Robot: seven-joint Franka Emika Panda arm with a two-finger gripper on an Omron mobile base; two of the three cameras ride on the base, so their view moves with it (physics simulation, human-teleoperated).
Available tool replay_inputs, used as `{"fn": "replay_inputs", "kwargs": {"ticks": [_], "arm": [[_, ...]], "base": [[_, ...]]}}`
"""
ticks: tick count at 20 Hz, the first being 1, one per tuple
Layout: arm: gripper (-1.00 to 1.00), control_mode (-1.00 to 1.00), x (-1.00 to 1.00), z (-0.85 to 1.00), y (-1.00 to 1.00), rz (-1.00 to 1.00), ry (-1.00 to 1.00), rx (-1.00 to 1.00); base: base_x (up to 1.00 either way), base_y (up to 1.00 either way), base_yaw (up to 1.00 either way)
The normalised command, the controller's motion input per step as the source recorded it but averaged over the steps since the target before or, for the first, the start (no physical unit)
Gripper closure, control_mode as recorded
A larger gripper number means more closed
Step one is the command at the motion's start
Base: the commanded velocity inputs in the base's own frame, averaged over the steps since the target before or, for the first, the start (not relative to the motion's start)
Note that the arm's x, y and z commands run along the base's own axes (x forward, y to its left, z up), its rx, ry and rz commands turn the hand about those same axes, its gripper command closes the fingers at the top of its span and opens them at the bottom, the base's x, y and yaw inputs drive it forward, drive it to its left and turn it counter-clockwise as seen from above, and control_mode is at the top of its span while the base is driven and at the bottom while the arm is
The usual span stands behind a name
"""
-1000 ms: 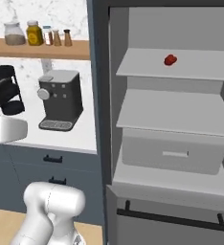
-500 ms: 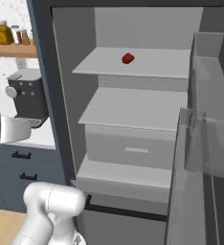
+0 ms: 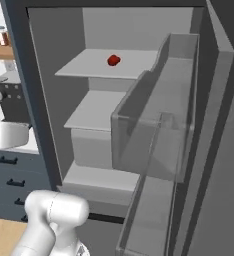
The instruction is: Place one bell pepper and one steak in each tupperware on the nearby counter, to pack two identical lunches.
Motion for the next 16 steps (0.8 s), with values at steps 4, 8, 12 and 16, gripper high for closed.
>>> {"fn": "replay_inputs", "kwargs": {"ticks": [4, 8, 12, 16], "arm": [[-1.0, 1.0, 0.0, 0.0, 0.0, 0.0, 0.0, 0.0], [-1.0, 1.0, 0.0, 0.0, 0.0, 0.0, 0.0, 0.0], [-1.0, 1.0, 0.0, 0.0, 0.0, 0.0, 0.0, 0.0], [-1.0, 1.0, 0.0, 0.0, 0.0, 0.0, 0.0, 0.0]], "base": [[0.0, -0.26, -0.01], [0.02, -0.46, 0.0], [0.01, -0.05, 0.0], [0.37, -0.24, 0.0]]}}
